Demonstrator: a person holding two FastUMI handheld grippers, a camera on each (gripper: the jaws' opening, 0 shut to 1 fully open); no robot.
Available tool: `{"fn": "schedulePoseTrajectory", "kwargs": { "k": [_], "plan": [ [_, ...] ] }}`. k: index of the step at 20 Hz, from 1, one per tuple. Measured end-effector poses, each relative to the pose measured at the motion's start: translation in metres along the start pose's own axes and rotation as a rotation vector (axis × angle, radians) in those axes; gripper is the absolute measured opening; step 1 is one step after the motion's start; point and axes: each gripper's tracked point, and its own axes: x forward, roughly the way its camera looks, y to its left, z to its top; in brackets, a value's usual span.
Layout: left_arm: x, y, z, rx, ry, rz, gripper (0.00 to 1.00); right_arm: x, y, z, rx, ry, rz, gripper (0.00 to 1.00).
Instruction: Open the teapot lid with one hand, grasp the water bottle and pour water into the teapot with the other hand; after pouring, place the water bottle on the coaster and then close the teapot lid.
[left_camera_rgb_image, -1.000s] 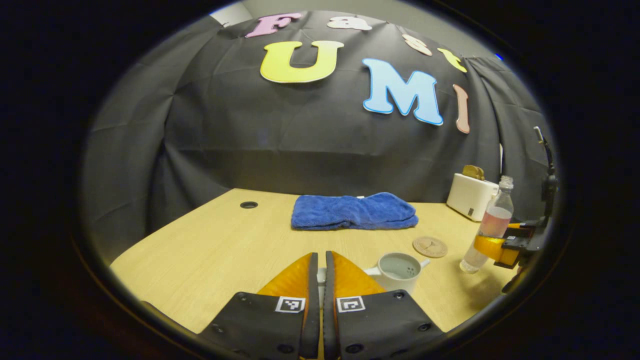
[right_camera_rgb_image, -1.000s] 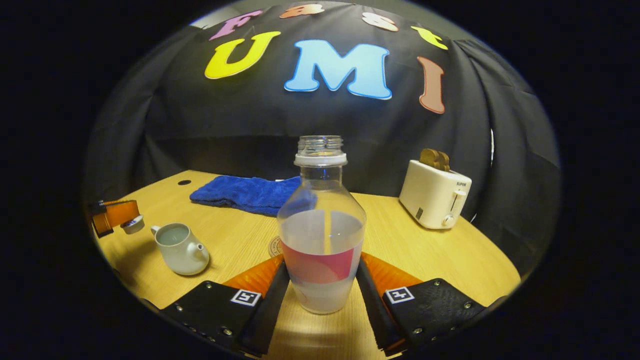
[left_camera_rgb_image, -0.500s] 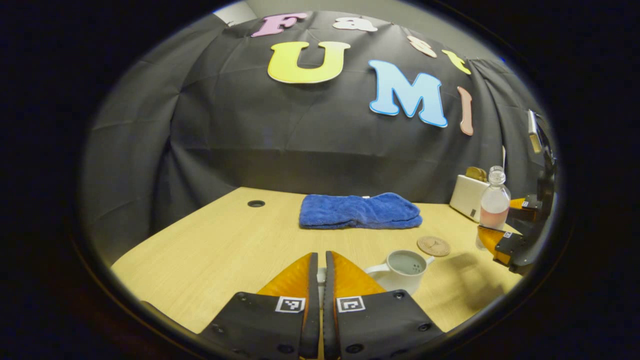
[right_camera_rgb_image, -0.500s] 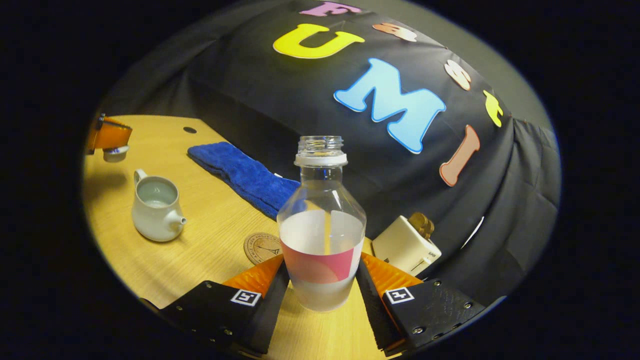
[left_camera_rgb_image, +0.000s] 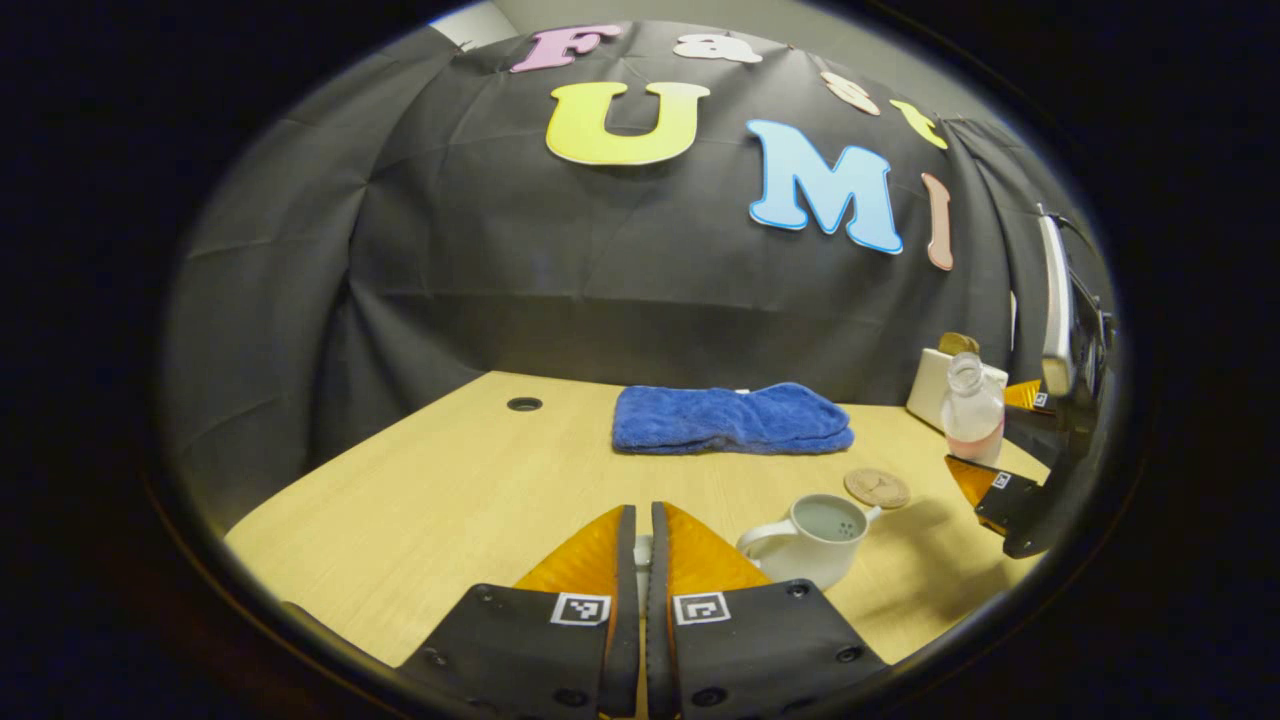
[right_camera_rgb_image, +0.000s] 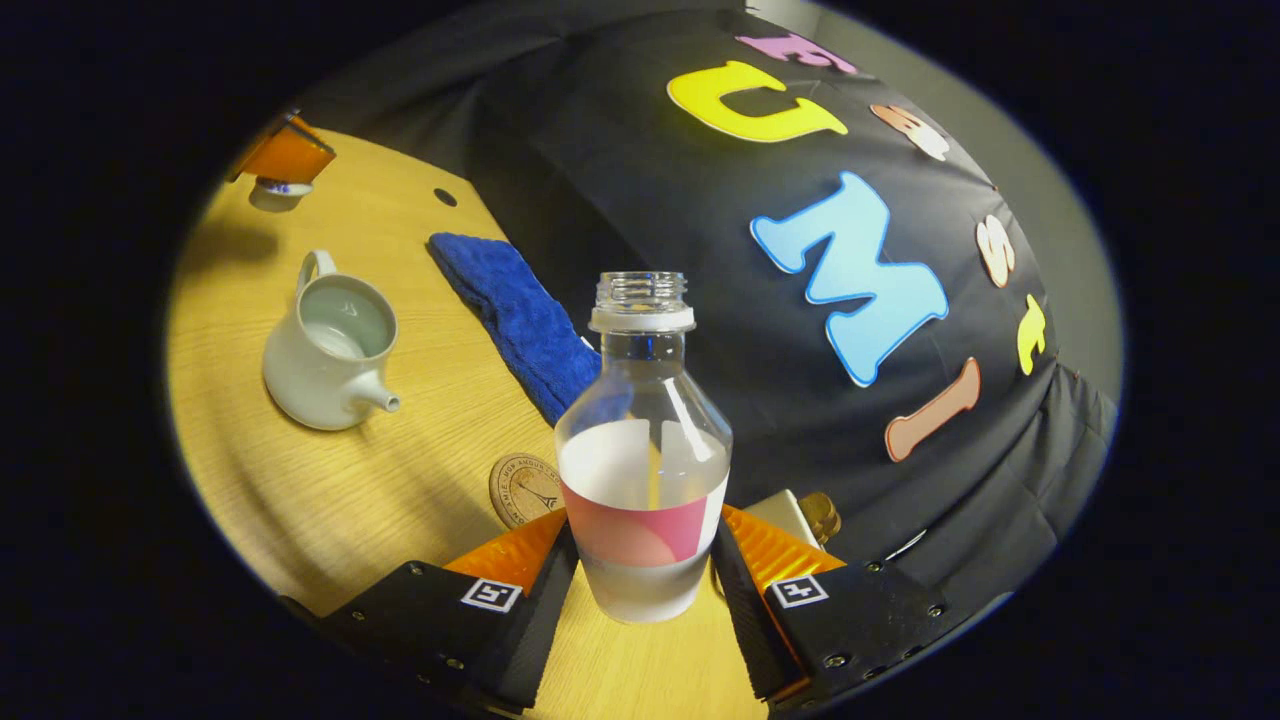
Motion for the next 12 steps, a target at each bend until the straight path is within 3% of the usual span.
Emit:
{"fn": "schedulePoseTrajectory", "kwargs": {
  "k": [1,12],
  "plan": [
    [-0.001,0.001,0.000,0.001,-0.001,0.001,0.10,0.001,0.003,0.002,-0.040,-0.005,0.000,0.75],
    [-0.003,0.012,-0.005,-0.002,0.013,0.015,0.09,0.006,0.021,0.025,-0.370,-0.072,-0.026,0.75]
  ]
}}
